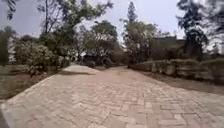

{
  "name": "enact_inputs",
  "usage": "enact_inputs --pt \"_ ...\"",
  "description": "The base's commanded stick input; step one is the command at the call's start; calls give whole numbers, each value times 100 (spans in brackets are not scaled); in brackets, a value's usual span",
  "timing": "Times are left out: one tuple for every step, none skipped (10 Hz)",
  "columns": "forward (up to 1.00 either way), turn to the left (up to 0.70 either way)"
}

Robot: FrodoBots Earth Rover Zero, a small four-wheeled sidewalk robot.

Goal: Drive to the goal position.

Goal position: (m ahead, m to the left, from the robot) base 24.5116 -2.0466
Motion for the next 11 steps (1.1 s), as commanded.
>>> enact_inputs --pt "70 0" --pt "70 0" --pt "70 0" --pt "70 0" --pt "70 0" --pt "70 0" --pt "70 0" --pt "70 0" --pt "70 0" --pt "70 0" --pt "70 0"
